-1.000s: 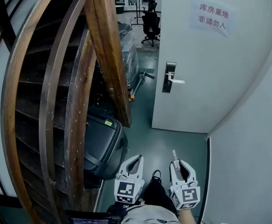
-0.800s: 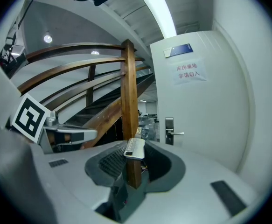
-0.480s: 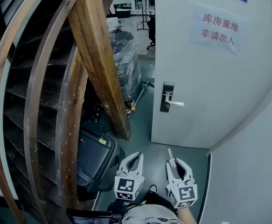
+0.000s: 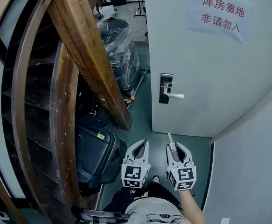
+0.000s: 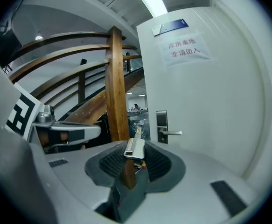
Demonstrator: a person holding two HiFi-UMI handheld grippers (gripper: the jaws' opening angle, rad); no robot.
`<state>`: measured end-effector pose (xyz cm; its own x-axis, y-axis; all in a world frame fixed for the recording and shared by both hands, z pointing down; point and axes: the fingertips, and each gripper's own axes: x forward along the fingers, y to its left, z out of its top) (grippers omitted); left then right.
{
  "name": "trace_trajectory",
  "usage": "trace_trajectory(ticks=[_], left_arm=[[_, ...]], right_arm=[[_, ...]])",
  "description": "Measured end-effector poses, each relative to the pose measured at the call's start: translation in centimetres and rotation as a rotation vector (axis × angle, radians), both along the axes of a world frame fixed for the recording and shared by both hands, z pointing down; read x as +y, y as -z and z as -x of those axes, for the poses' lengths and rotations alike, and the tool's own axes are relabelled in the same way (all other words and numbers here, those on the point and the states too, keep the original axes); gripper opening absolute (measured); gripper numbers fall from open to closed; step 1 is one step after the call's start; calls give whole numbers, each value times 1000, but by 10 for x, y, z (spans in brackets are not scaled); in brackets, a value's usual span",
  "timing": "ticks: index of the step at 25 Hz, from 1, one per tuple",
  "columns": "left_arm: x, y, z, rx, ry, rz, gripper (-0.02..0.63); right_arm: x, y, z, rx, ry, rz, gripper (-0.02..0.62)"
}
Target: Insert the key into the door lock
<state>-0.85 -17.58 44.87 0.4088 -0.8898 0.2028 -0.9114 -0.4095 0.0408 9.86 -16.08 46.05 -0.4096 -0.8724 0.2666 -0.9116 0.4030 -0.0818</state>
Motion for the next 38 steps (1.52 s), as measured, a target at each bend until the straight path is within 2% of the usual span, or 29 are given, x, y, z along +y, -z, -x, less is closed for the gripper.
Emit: trace_trajectory(ticks=[6, 14, 24, 30, 38], left_arm=[[-40, -33, 9, -21, 16, 21, 2], [-64, -96, 35, -20, 34, 55, 2], [-97, -163, 51, 19, 47, 92, 2], [-112, -178, 50, 30, 36, 99, 2], [-125, -184, 51, 36, 36, 102, 2]], right_arm=[[-60, -40, 6, 51, -40, 34, 118], [-141, -106, 17, 123, -95, 64, 118], [-252, -165, 5, 178, -188, 76, 118], [-288, -179, 1, 181, -216, 84, 118], [-307, -184, -1, 189, -221, 82, 118]])
